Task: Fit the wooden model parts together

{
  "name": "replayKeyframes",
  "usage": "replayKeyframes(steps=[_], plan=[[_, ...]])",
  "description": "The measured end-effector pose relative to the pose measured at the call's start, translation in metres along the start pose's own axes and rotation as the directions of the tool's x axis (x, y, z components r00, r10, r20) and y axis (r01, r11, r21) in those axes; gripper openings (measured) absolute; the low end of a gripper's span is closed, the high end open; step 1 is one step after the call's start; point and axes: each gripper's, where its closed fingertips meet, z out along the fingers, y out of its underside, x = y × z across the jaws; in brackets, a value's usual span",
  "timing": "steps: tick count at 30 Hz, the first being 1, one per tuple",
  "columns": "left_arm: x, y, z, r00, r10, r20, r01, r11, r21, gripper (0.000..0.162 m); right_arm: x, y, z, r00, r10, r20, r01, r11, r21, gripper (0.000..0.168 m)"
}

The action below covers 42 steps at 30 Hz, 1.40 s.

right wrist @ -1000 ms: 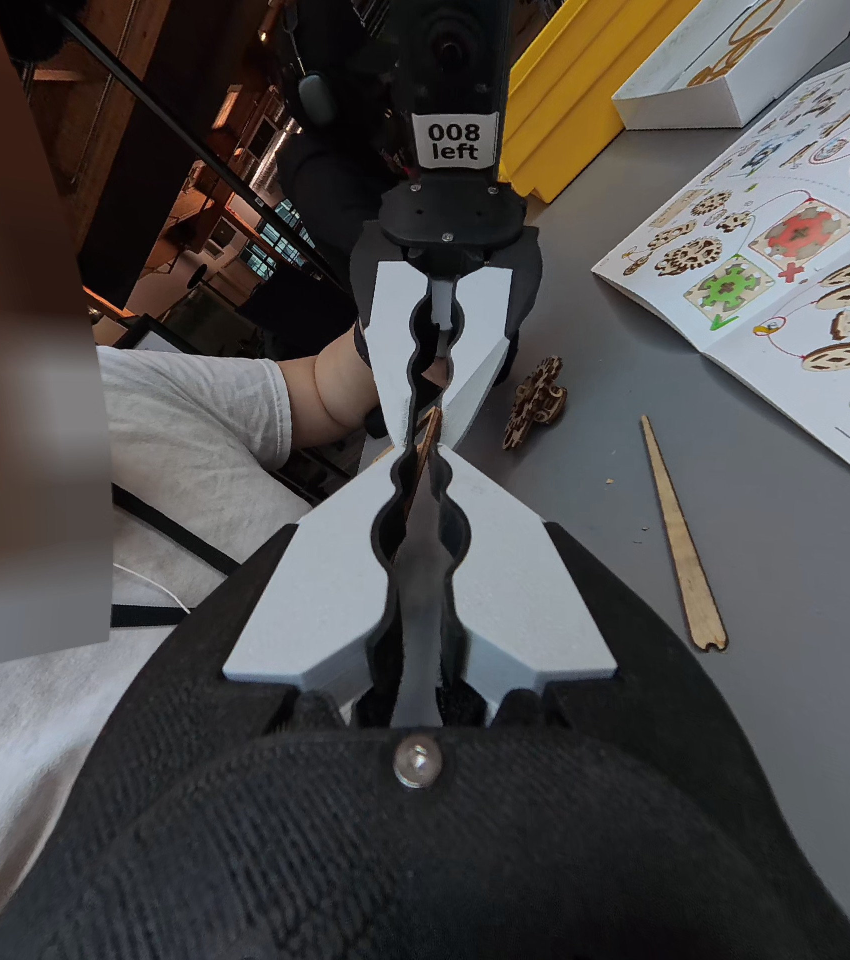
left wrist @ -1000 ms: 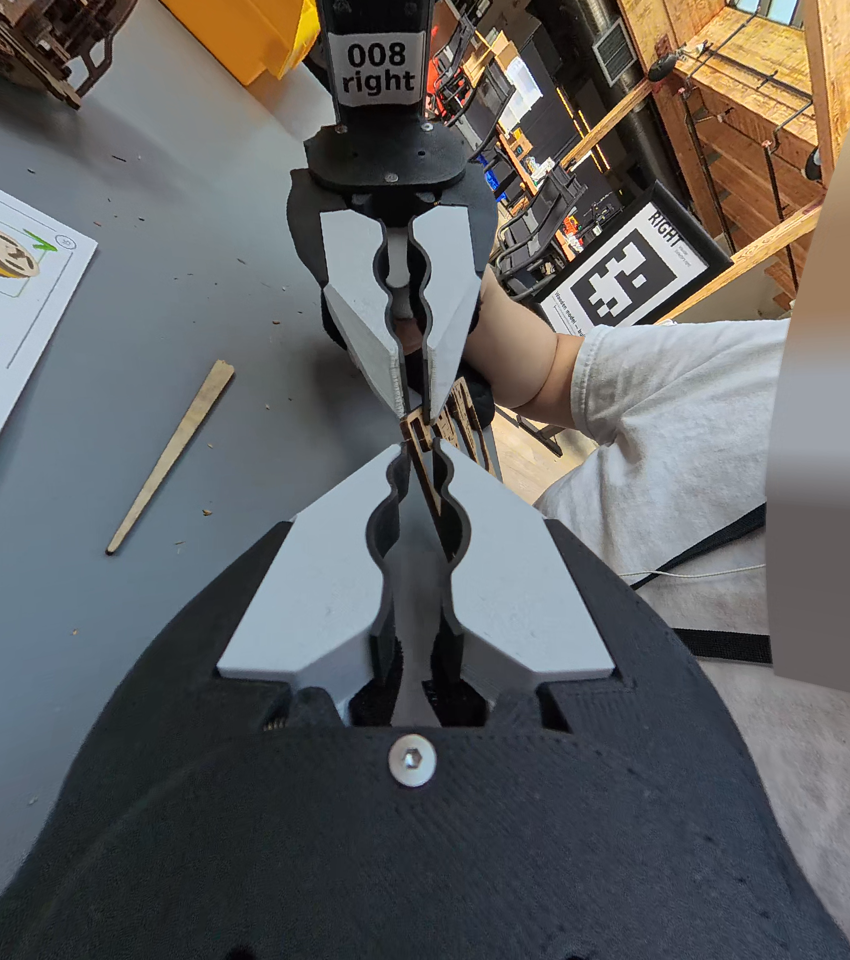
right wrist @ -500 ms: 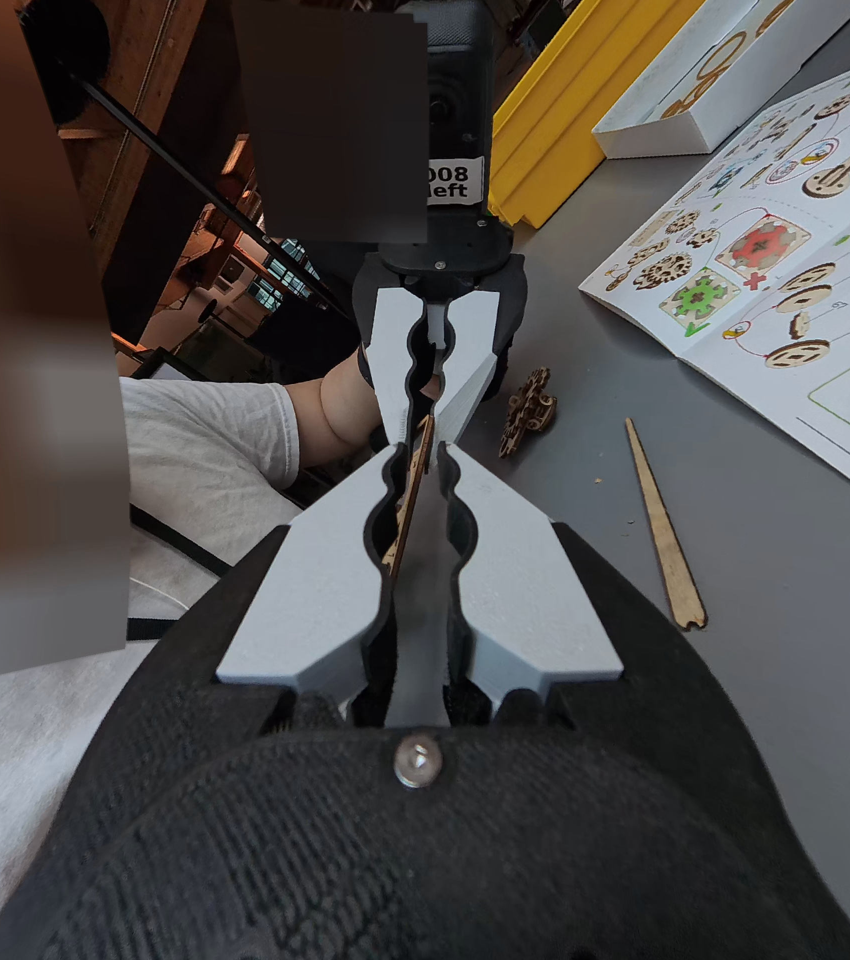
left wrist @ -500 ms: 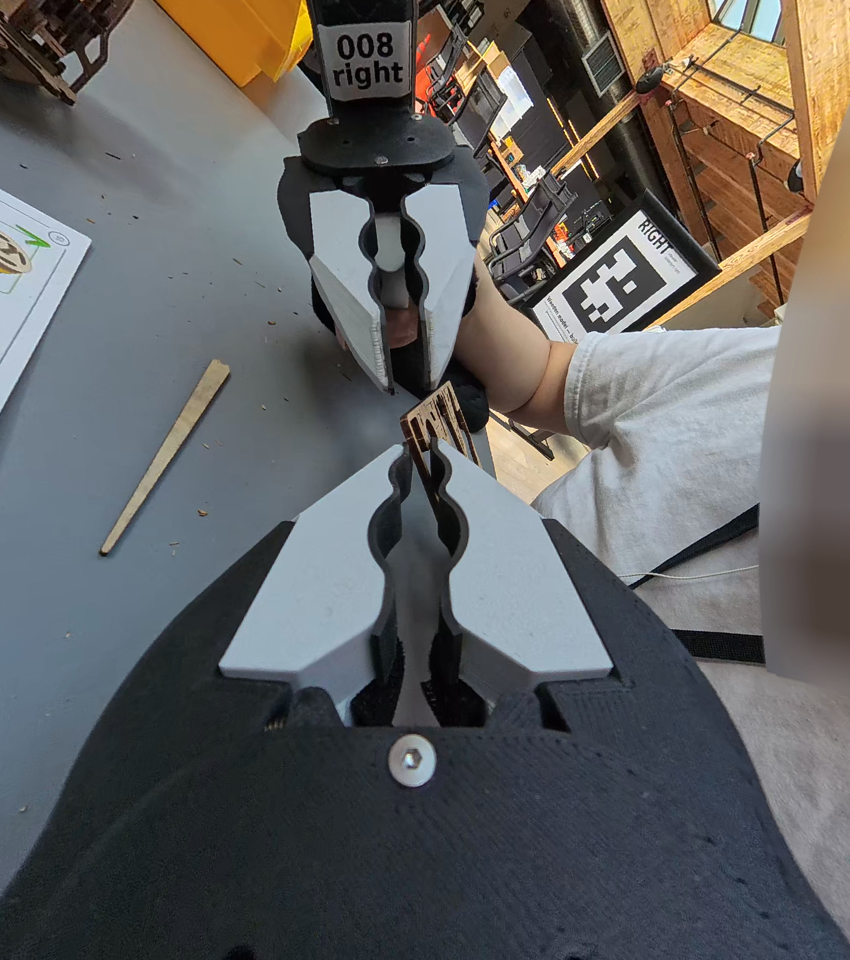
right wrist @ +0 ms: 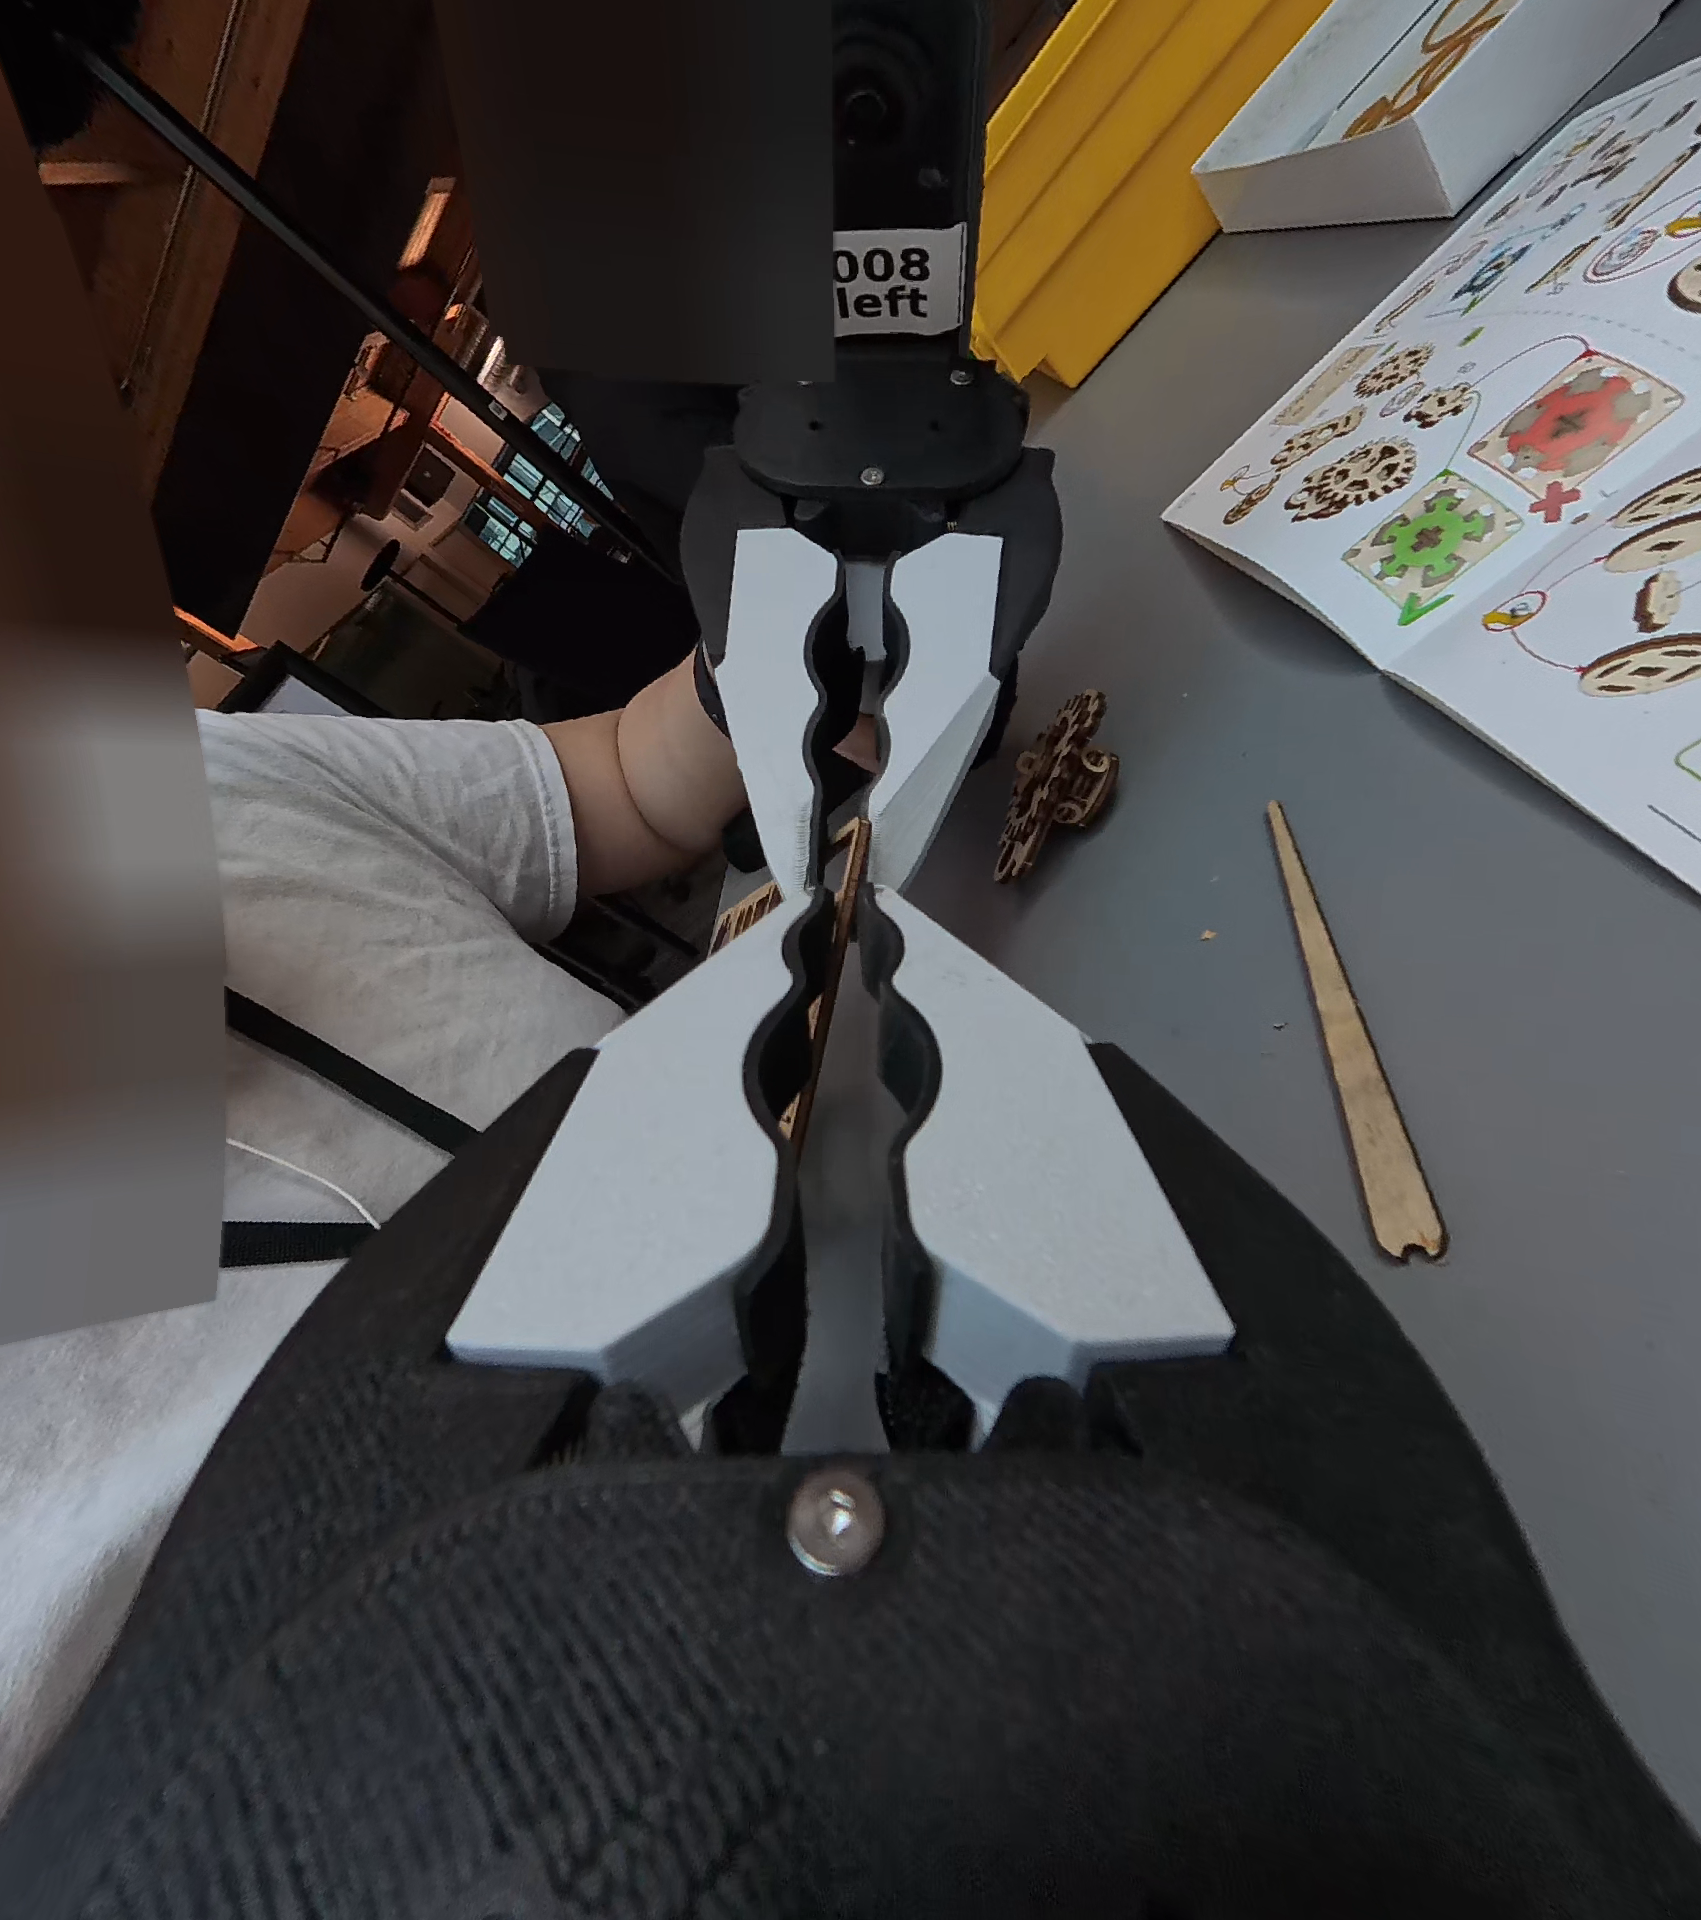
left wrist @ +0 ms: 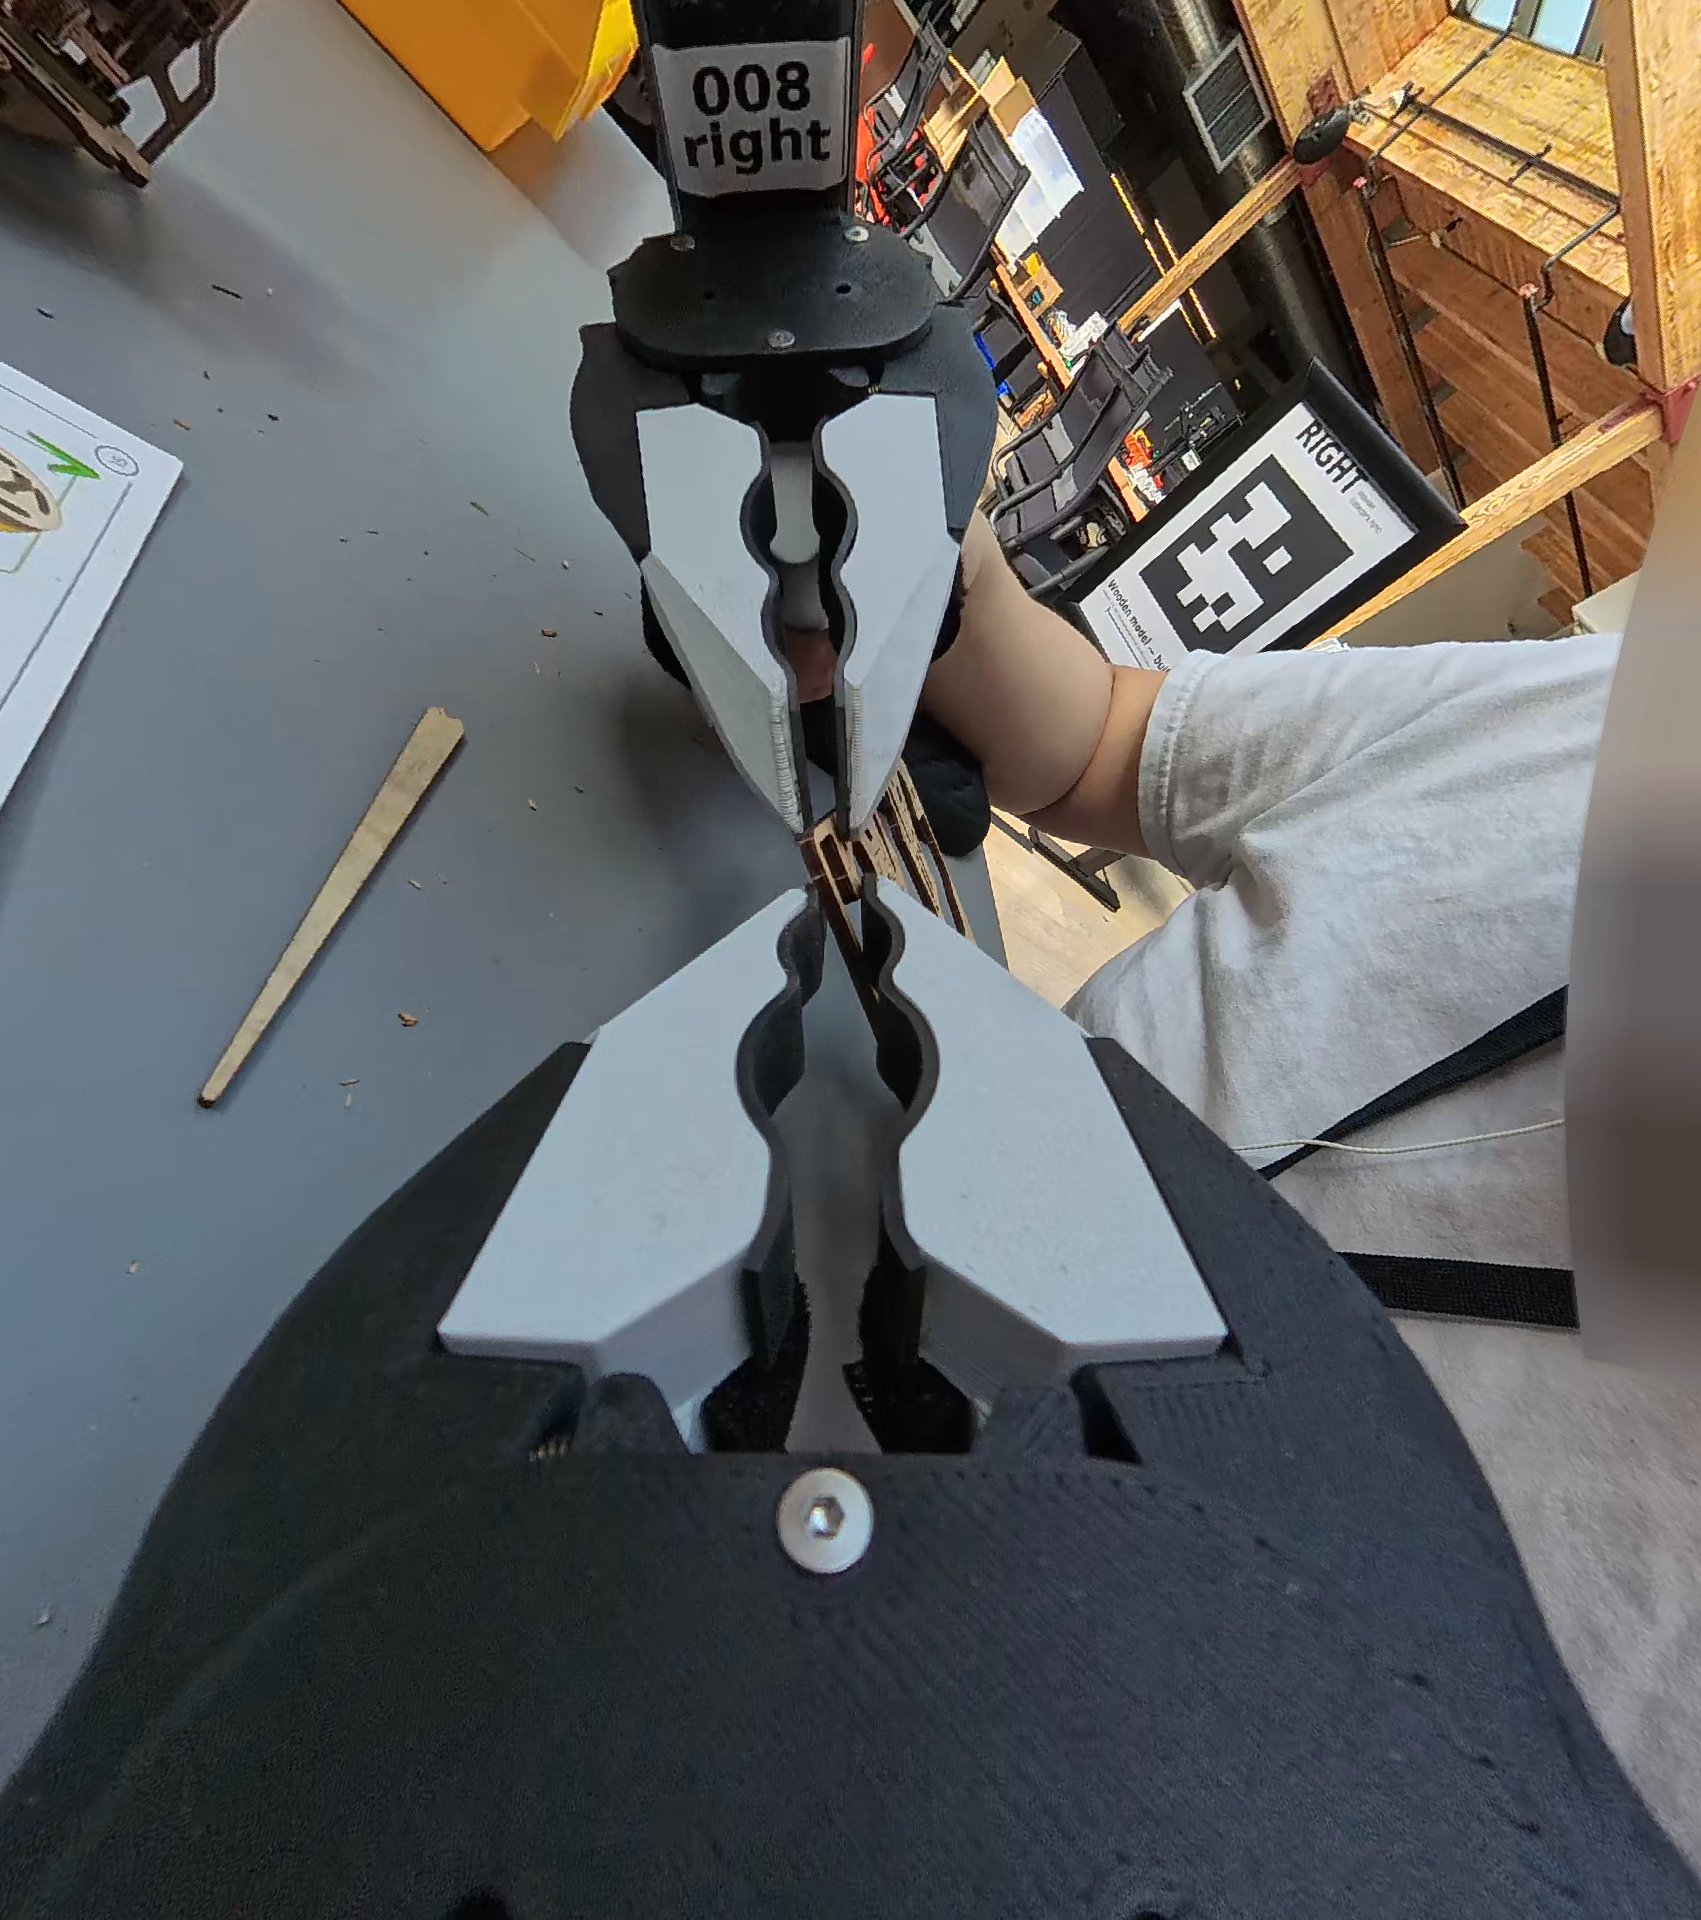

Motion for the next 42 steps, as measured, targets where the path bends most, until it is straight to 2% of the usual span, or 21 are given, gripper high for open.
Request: replayKeyframes(steps=[12,23,26,42], plan=[[-0.002,0.001,0.0,1.0,0.001,0.001,-0.001,1.0,-0.003,0.004,0.001,0.003,0.002,1.0,-0.003,-0.009,0.002,1.0,-0.018,0.003],[0.007,0.001,0.003,0.996,-0.052,-0.075,0.053,0.999,0.008,0.003,-0.006,0.006,0.0,0.997,-0.076,-0.001,0.076,0.996,-0.037,0.002],[0.005,0.005,0.005,0.996,-0.063,-0.071,0.063,0.998,-0.003,0.003,-0.004,0.011,0.0,0.991,-0.129,-0.032,0.126,0.989,-0.073,0.003],[-0.001,0.013,0.008,0.996,-0.085,-0.033,0.084,0.996,-0.029,0.002,0.003,0.02,0.001,0.978,-0.199,-0.057,0.191,0.975,-0.114,0.003]])
